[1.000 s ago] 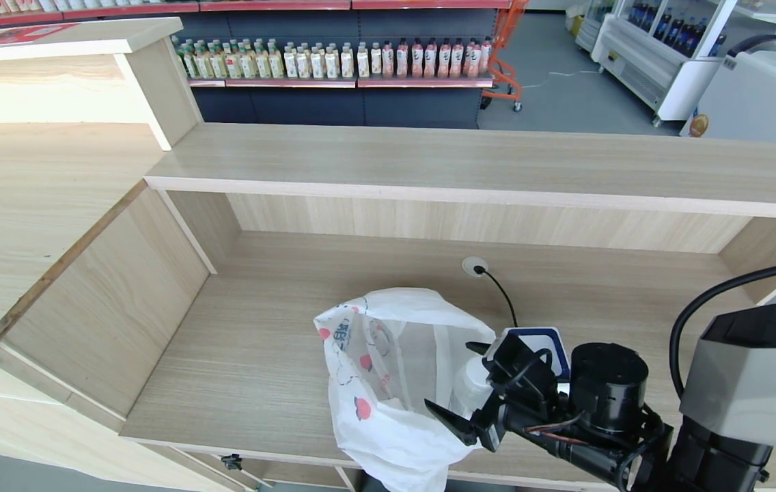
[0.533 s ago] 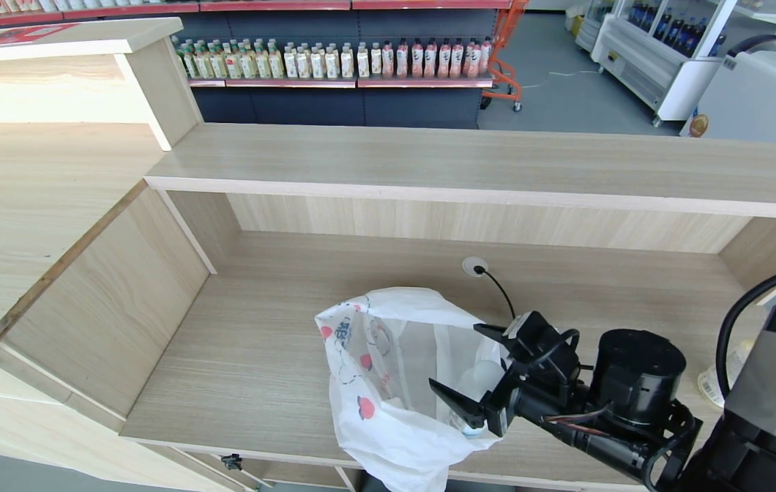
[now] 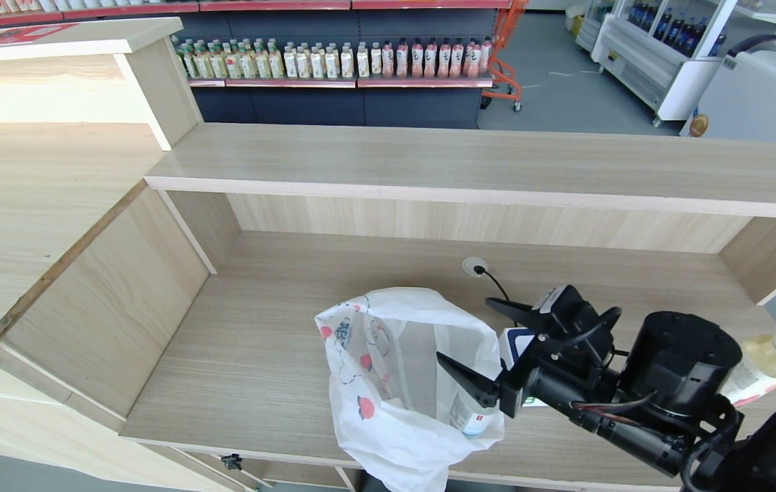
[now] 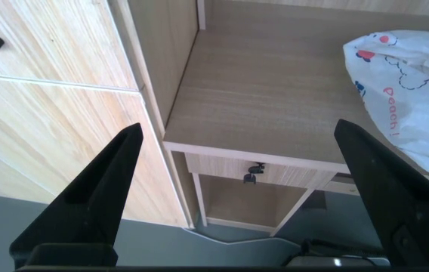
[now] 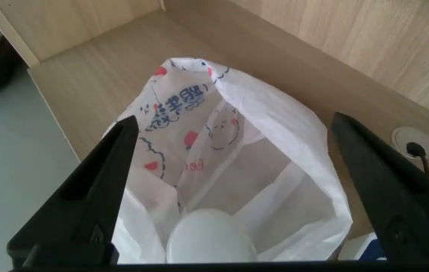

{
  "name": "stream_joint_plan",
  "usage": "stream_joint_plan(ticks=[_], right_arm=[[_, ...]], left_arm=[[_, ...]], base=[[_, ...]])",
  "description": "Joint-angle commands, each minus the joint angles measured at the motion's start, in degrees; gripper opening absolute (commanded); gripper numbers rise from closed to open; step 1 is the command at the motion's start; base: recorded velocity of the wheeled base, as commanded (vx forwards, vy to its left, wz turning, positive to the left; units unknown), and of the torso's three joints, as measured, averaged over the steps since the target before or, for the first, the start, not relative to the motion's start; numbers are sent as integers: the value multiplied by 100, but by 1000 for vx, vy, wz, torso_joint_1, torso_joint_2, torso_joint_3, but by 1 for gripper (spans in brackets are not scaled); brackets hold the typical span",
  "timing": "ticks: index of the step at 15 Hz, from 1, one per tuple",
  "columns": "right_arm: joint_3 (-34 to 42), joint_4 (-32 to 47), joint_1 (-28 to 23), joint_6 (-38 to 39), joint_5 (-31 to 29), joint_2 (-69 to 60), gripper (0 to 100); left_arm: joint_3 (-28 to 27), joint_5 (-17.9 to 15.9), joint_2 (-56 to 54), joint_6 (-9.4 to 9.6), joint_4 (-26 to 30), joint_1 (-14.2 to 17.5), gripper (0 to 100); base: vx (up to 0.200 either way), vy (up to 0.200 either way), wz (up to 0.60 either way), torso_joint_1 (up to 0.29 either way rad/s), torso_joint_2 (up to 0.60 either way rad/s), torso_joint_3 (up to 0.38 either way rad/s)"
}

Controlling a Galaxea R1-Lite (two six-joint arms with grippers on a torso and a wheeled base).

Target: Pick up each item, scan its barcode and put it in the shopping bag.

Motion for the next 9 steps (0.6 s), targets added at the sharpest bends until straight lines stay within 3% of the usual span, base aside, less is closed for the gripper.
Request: stream_joint_plan(ticks=[1, 3, 4, 5, 7, 9], right_arm=[[-6, 542, -80, 91, -123, -1026, 100], [3, 1860, -528, 91, -774, -2090, 100], [12, 2115, -677, 91, -906, -2301, 100], [135, 2897, -1521, 82, -1213, -2978, 100], [355, 4119, -2795, 64, -1257, -3795, 100], [530, 5341, -3586, 275, -1081, -4542, 100]], left_arm=[[0, 1, -2, -3, -1, 0, 100], [0, 1, -2, -3, -1, 0, 100], [0, 1, -2, -3, -1, 0, 100], [0, 1, -2, -3, -1, 0, 100], [0, 1, -2, -3, -1, 0, 100], [0, 1, -2, -3, -1, 0, 100]], base=[[0, 0, 0, 0, 0, 0], [0, 0, 0, 0, 0, 0], [0, 0, 0, 0, 0, 0], [0, 0, 0, 0, 0, 0], [0, 0, 0, 0, 0, 0], [0, 0, 0, 0, 0, 0]])
